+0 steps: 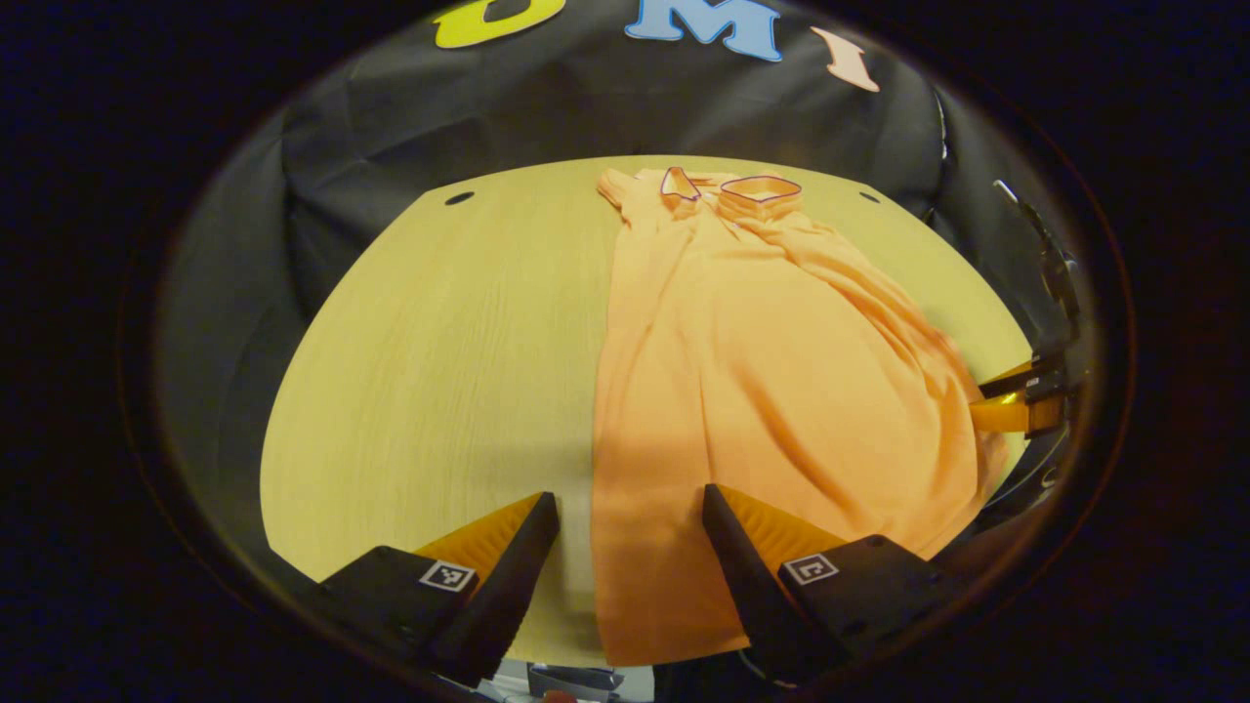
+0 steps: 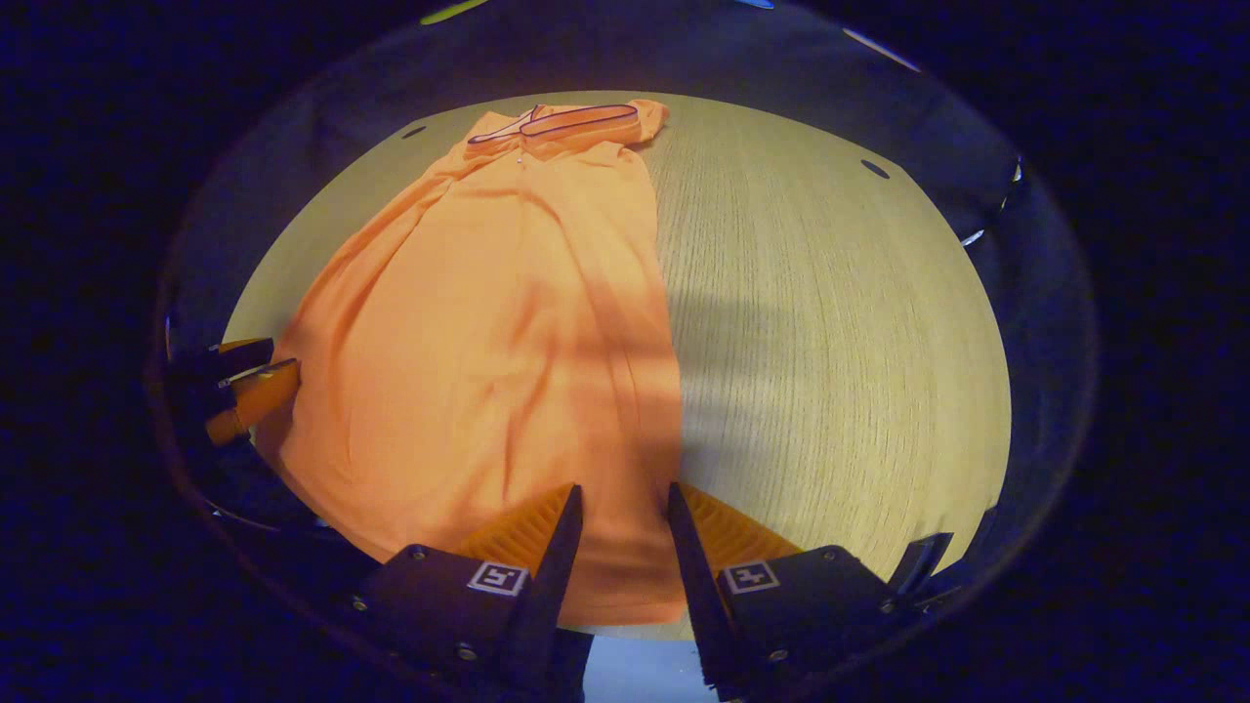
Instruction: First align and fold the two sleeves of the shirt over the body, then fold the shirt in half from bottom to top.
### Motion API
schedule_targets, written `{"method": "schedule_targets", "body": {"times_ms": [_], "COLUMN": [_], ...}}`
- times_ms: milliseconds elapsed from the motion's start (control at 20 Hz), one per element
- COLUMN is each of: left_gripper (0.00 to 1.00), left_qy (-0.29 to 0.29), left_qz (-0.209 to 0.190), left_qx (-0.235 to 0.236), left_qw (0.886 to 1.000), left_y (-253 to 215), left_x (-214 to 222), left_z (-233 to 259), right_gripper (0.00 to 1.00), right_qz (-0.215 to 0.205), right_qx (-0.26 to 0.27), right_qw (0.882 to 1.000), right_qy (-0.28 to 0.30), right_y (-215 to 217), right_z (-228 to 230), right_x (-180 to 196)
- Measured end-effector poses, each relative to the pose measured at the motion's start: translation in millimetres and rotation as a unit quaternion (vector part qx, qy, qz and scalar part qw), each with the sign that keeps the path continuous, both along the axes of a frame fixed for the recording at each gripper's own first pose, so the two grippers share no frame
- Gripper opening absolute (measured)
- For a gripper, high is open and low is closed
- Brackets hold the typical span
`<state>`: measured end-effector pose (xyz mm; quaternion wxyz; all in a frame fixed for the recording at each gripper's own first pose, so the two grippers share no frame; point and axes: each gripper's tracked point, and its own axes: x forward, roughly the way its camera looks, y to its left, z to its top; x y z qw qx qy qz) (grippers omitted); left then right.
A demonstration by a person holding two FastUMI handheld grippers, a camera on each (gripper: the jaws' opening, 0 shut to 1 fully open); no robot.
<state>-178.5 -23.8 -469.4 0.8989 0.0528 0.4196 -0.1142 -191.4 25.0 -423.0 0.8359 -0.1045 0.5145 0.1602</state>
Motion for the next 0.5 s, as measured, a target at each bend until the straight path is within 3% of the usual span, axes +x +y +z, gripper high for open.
{"method": "schedule_targets", "body": {"times_ms": [100,400,500], "left_gripper": [0.96,1.0,0.95], "left_qy": [-0.003,-0.002,-0.001], "left_qz": [0.003,-0.013,-0.027], "left_qx": [0.0,-0.001,0.0], "left_qw": [1.0,1.0,1.0], "left_y": [-0.5,-4.4,-8.1], "left_x": [0.3,2.2,0.3], "left_z": [0.1,-0.4,0.6], "right_gripper": [0.58,0.58,0.58], "right_qz": [-0.002,0.005,0.008], "right_qx": [0.003,0.006,0.007], "right_qw": [1.0,1.0,1.0], "right_qy": [-0.001,-0.015,-0.013], "right_y": [0.2,1.8,0.8], "right_z": [0.2,-0.7,-1.8], "right_x": [-0.1,0.0,-3.4]}}
